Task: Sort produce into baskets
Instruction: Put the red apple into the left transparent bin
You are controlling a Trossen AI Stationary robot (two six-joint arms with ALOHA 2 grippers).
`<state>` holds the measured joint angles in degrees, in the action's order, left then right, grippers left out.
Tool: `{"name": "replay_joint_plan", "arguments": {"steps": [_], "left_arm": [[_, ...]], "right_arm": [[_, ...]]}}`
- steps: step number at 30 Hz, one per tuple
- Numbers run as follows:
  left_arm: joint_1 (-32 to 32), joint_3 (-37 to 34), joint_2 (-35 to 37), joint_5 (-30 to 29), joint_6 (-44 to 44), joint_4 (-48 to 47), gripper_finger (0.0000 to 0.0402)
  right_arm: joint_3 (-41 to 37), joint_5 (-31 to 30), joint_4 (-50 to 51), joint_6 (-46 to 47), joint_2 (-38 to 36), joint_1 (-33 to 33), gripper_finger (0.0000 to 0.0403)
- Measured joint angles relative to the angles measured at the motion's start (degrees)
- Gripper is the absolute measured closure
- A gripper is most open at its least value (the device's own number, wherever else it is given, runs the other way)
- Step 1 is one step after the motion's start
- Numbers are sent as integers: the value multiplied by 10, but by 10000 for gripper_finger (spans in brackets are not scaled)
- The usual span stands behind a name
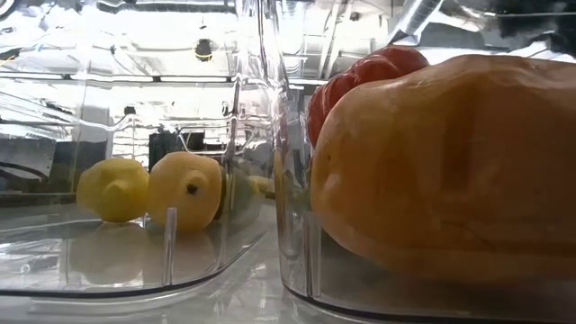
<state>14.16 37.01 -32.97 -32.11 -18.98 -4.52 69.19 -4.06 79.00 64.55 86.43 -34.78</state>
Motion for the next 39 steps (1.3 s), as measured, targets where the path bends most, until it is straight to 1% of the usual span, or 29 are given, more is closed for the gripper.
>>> {"name": "replay_joint_plan", "arguments": {"steps": [3,7,12,16,18,24,27,30,36,39], "left_arm": [[0,0,0,0,1,0,162],[0,0,0,0,1,0,162],[0,0,0,0,0,0,162],[0,0,0,0,0,0,162],[0,0,0,0,0,-1,162],[0,0,0,0,0,-1,162],[0,0,0,0,0,-1,162],[0,0,0,0,0,-1,162],[0,0,0,0,0,-1,162],[0,0,0,0,-1,4,162]], "right_arm": [[-53,-2,15,47,-22,-6,92],[-112,10,-15,66,-57,-8,80],[-164,10,-51,77,-90,-1,48],[-199,10,-68,77,-94,7,14],[-216,21,-82,77,-94,12,6],[-260,49,-141,76,-93,16,12],[-276,71,-144,79,-91,16,12],[-287,79,-151,85,-91,16,16],[-287,84,-162,78,-91,16,50],[-267,70,-166,61,-91,18,67]]}}
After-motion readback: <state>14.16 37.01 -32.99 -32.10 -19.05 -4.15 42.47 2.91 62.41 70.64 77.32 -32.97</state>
